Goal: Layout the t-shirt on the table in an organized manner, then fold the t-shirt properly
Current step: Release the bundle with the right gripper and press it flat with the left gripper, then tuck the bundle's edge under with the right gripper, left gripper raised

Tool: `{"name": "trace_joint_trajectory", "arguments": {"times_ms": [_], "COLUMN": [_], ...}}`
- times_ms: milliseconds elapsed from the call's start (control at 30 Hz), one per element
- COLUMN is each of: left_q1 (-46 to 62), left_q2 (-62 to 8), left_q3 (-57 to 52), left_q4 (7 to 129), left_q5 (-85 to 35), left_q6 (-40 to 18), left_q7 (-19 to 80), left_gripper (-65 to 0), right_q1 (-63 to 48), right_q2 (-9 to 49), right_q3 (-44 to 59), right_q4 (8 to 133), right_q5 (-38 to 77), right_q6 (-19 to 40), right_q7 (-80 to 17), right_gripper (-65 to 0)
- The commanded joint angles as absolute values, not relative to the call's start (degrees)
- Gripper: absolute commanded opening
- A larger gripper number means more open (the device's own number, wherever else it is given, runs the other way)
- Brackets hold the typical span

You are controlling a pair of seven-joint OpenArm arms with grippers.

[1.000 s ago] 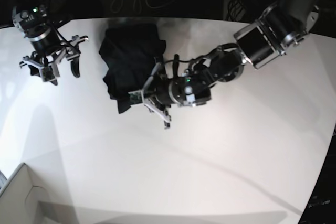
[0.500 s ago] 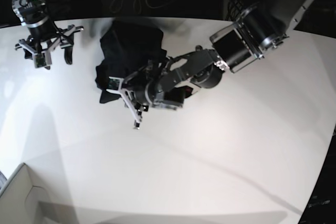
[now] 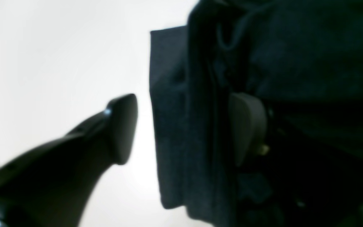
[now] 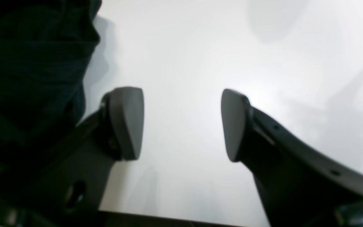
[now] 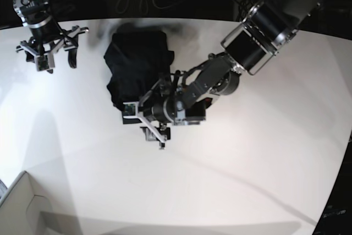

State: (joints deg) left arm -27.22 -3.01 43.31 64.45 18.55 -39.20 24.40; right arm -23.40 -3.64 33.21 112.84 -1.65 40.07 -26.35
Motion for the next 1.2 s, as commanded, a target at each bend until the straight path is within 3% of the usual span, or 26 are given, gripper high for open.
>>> {"name": "trace_joint_trajectory", "arguments": {"times_ms": [0, 100, 567, 833, 1000, 1067, 1167], "left_q1": [-28.3, -28.2, -28.4, -27.2, -22.0, -18.9, -13.6], "left_q2": [-2.9, -4.4, -6.6, -6.4, -6.5, -6.4, -6.4], "left_q3": [43.3, 43.1, 35.6, 22.2, 7.9, 0.9, -9.0], "left_q4": [65.8, 69.9, 78.3, 79.4, 87.4, 90.7, 95.7], "left_q5": [18.8, 18.5, 18.8, 18.4, 18.3, 18.3, 18.3], "left_q6": [-40.0, -40.0, -40.0, -40.0, -40.0, -40.0, -40.0], "left_q7": [24.7, 24.7, 25.3, 25.3, 32.1, 35.3, 39.0], "left_gripper": [-16.4, -11.9, -11.8, -11.8, -11.9, -12.0, -12.0], "right_q1": [-23.4, -23.4, -23.5, -23.5, -23.9, -23.9, -23.3], "right_q2": [-3.3, -3.3, -4.5, -4.5, -6.1, -6.6, -8.5], "right_q3": [33.4, 33.4, 33.4, 33.4, 33.4, 33.0, 32.7], "right_q4": [114.1, 114.1, 114.1, 114.1, 114.9, 116.4, 116.9], "right_q5": [-0.9, -0.9, -1.0, -1.0, -1.0, -0.9, -0.8], "right_q6": [40.0, 40.0, 40.0, 40.0, 40.0, 40.0, 40.0], "right_q7": [-24.8, -24.8, -24.8, -24.8, -24.8, -24.8, -24.8], "right_gripper": [-26.5, -26.5, -26.5, -26.5, -26.9, -30.1, -42.3]}}
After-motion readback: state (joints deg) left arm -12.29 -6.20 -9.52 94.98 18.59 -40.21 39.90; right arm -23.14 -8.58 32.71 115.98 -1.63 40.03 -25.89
